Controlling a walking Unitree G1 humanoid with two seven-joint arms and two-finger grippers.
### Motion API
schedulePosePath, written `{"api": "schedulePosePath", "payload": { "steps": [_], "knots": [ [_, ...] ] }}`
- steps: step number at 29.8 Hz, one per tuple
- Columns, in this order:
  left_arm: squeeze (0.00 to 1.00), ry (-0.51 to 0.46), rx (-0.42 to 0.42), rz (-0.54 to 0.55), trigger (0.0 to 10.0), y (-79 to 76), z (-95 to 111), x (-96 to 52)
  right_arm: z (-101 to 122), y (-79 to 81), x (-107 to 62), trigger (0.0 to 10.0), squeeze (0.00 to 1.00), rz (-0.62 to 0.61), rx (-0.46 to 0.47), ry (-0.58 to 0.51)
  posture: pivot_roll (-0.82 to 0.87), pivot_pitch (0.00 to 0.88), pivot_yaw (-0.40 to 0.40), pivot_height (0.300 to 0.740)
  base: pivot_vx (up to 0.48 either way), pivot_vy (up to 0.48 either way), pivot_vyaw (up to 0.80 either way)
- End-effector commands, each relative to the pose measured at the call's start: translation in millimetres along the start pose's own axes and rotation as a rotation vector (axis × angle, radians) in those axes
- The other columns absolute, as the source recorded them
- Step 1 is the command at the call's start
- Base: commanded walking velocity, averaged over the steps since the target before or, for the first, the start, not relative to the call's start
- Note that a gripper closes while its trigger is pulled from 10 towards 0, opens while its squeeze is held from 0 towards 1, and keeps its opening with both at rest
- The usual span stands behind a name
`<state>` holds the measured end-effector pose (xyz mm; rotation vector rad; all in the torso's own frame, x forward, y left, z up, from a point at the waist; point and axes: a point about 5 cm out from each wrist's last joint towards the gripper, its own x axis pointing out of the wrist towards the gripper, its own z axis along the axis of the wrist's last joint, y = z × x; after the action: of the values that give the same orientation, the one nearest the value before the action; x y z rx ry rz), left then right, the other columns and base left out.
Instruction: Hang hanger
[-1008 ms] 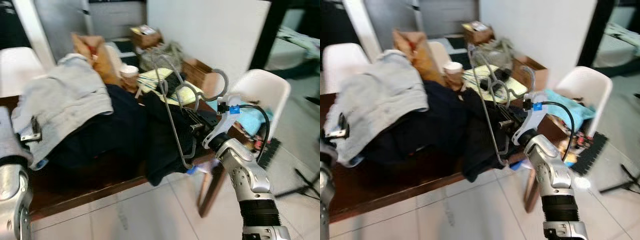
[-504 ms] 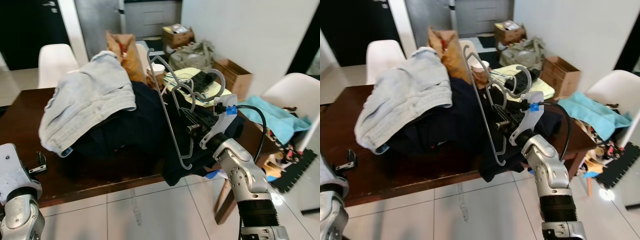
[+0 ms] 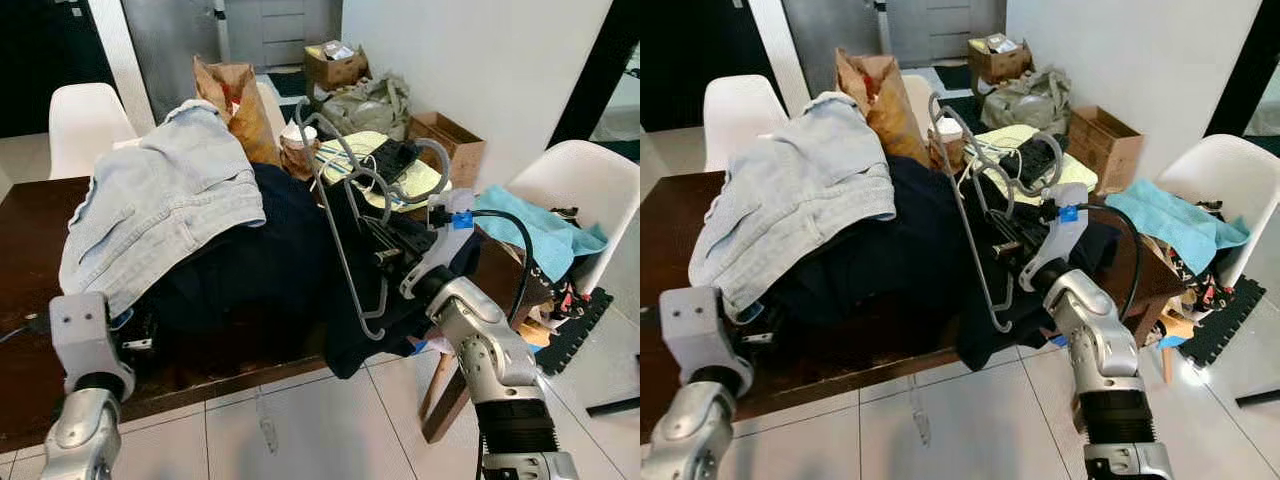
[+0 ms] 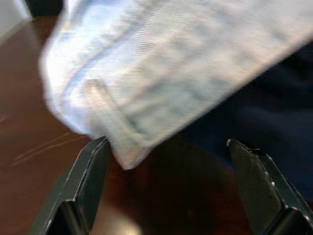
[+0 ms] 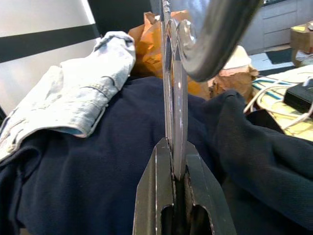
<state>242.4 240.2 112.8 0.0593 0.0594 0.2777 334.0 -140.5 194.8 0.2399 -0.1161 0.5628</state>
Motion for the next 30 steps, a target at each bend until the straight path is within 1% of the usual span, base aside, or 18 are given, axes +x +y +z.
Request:
{"api": "schedulePosePath", "payload": {
  "steps": [1, 2, 3, 5, 7, 9, 10, 11, 13, 14, 16, 17, 21, 24, 26, 30],
  "knots": [
    [0.0, 0.034, 0.043, -0.014, 10.0, 1.3, -9.5, -3.5, 2.7, -1.3, -0.6, 10.0, 0.0, -0.005, 0.002, -0.002, -0.05, 0.0, -0.02, 0.736, 0.0, 0.0, 0.0],
    [0.0, 0.052, 0.073, -0.007, 10.0, 1.8, -15.6, -8.7, 2.3, -1.4, -1.3, 10.0, 0.0, -0.005, 0.002, 0.001, -0.04, 0.0, -0.024, 0.736, 0.0, 0.0, 0.0],
    [0.0, 0.052, 0.073, -0.007, 10.0, 1.8, -15.6, -8.7, 2.3, -1.4, -1.3, 10.0, 0.0, -0.005, 0.002, 0.001, -0.04, 0.0, -0.024, 0.736, 0.0, 0.0, 0.0],
    [0.0, 0.059, 0.108, 0.024, 10.0, 6.8, -20.5, -14.3, 1.1, -0.4, -1.2, 10.0, 0.0, -0.001, 0.003, 0.006, -0.04, 0.0, -0.026, 0.736, 0.0, 0.0, 0.0],
    [0.0, 0.012, 0.125, 0.111, 10.0, 20.2, -14.1, -16.3, 0.4, 0.6, -0.3, 10.0, 0.0, 0.003, 0.004, 0.007, -0.04, 0.0, -0.027, 0.736, 0.0, 0.0, 0.0],
    [0.0, 0.012, 0.125, 0.111, 10.0, 20.2, -14.1, -16.3, 0.4, 0.6, -0.3, 10.0, 0.0, 0.003, 0.004, 0.007, -0.04, 0.0, -0.027, 0.736, 0.0, 0.0, 0.0],
    [0.0, -0.012, 0.129, 0.145, 10.0, 26.5, -11.0, -16.5, 0.4, 0.8, 0.0, 10.0, 0.0, 0.004, 0.005, 0.007, -0.03, 0.0, -0.028, 0.736, 0.0, 0.0, 0.0],
    [0.0, -0.012, 0.129, 0.145, 10.0, 26.5, -11.0, -16.5, 0.4, 0.8, 0.0, 10.0, 0.0, 0.004, 0.005, 0.007, -0.03, 0.0, -0.028, 0.736, 0.0, 0.0, 0.0],
    [0.0, -0.08, 0.136, 0.227, 10.0, 42.1, -1.5, -17.4, 0.4, 0.3, 0.1, 10.0, 0.0, 0.003, 0.005, 0.008, -0.04, 0.0, -0.026, 0.736, 0.0, 0.0, 0.0],
    [0.0, -0.08, 0.136, 0.227, 10.0, 42.1, -1.5, -17.4, 0.4, 0.3, 0.1, 10.0, 0.0, 0.003, 0.005, 0.008, -0.04, 0.0, -0.026, 0.736, 0.0, 0.0, 0.0],
    [0.0, -0.123, 0.14, 0.265, 10.0, 50.7, 4.6, -17.1, 0.3, 0.0, -0.3, 10.0, 0.0, 0.001, 0.006, 0.009, -0.04, 0.0, -0.027, 0.736, 0.0, 0.0, 0.0],
    [0.0, -0.134, 0.141, 0.267, 10.0, 52.4, 6.5, -15.2, 0.3, 0.1, -0.7, 10.0, 0.0, 0.0, 0.007, 0.01, -0.04, 0.0, -0.026, 0.736, 0.0, 0.0, 0.0],
    [0.0, -0.151, 0.141, 0.262, 10.0, 52.5, 8.6, -11.2, 0.2, 0.3, -1.5, 10.0, 0.0, -0.001, 0.01, 0.009, -0.04, 0.0, -0.027, 0.736, 0.0, 0.0, 0.0],
    [0.0, -0.163, 0.137, 0.234, 10.0, 47.1, 9.7, -3.2, 0.8, 0.2, -2.2, 10.0, 0.0, -0.003, 0.008, 0.008, -0.05, 0.0, -0.025, 0.736, 0.0, 0.0, 0.0],
    [0.0, -0.163, 0.137, 0.234, 10.0, 47.1, 9.7, -3.2, 0.8, 0.2, -2.2, 10.0, 0.0, -0.003, 0.008, 0.008, -0.05, 0.0, -0.025, 0.736, 0.0, 0.0, 0.0],
    [0.0, -0.165, 0.129, 0.226, 10.0, 44.2, 8.7, 2.0, 1.8, -1.0, -3.2, 10.0, 0.0, -0.007, 0.005, 0.007, -0.06, 0.0, -0.027, 0.736, 0.0, 0.0, 0.0]
  ]
}}
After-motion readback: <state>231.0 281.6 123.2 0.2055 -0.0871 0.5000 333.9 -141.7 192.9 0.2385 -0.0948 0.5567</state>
